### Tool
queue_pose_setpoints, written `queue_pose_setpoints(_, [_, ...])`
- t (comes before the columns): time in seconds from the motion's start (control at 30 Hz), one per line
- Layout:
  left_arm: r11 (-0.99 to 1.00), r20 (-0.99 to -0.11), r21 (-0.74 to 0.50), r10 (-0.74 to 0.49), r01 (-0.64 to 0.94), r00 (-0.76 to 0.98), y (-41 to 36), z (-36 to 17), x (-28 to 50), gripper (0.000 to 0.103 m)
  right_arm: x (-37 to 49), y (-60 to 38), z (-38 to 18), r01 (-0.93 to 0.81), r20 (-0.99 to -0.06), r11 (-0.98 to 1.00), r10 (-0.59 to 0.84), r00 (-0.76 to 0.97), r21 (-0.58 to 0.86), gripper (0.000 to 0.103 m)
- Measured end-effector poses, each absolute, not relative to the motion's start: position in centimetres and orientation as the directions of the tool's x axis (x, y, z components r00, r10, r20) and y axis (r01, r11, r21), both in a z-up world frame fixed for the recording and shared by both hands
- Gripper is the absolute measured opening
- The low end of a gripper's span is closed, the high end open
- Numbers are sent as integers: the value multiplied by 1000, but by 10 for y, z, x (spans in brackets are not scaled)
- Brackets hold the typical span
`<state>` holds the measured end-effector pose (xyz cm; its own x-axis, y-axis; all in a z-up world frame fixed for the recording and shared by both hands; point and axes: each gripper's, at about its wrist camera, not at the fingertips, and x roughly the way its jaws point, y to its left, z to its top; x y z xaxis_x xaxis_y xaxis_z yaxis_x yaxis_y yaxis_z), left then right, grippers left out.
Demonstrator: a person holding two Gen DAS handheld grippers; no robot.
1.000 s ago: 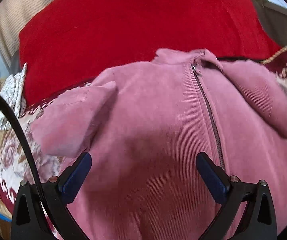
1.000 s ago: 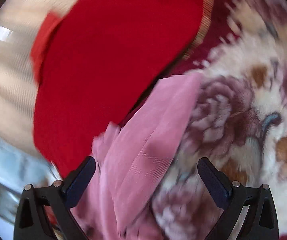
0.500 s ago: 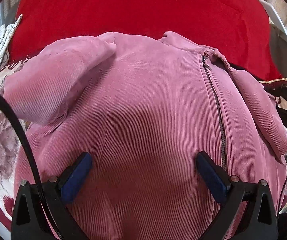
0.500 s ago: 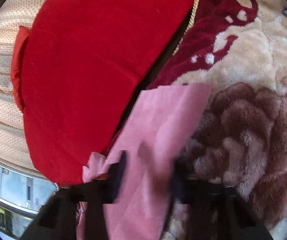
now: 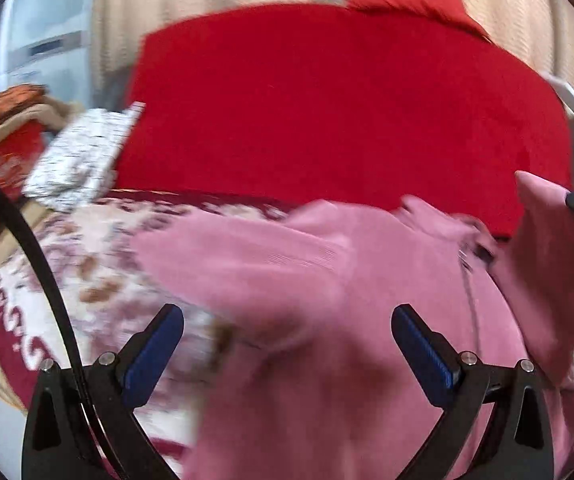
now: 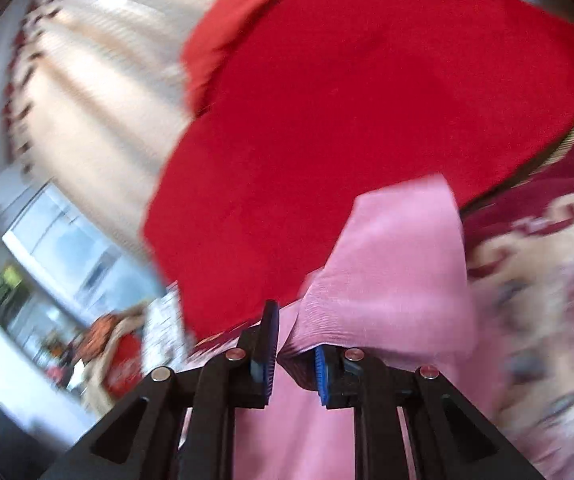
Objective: Fold large clothes
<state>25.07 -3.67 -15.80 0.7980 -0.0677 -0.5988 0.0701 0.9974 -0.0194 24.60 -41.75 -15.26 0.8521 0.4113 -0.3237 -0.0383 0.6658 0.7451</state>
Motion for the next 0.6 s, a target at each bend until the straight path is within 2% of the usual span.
queue_pose_setpoints(0.13, [999, -561, -14, 24, -38, 828, -3, -156, 251, 103, 266, -341, -157, -160, -332, 631, 587, 738, 759, 21])
queue_pose_setpoints(0.23, [996, -565, -39, 47, -83, 824, 19, -156, 252, 103, 279, -290, -180, -172, -406, 614, 681, 610, 770, 23])
queue_pose_setpoints(0.3, [992, -572, -52, 63, -113, 818, 32, -159, 257, 103, 289, -269, -198, -167, -450, 617, 708, 544, 769, 31])
queue_pose_setpoints(0.33, [990, -575, -63, 65, -123, 816, 39, -159, 257, 103, 290, -262, -203, -160, -468, 616, 719, 513, 771, 38])
queue_pose_setpoints(0.37, [988, -580, -78, 62, -132, 812, 44, -160, 258, 103, 286, -259, -205, -156, -475, 612, 727, 495, 775, 59])
queue_pose_setpoints(0.43, [982, -595, -128, 34, -136, 803, 51, -162, 263, 103, 276, -261, -203, -146, -469, 606, 726, 503, 782, 82])
queue_pose_setpoints(0.53, [977, -608, -178, -14, -120, 794, 52, -163, 264, 103, 253, -283, -194, -111, -464, 637, 659, 592, 763, 82])
queue_pose_setpoints(0.6, [976, -620, -175, -10, -127, 785, 54, -164, 269, 103, 233, -309, -183, -25, -523, 714, 537, 662, 700, 81])
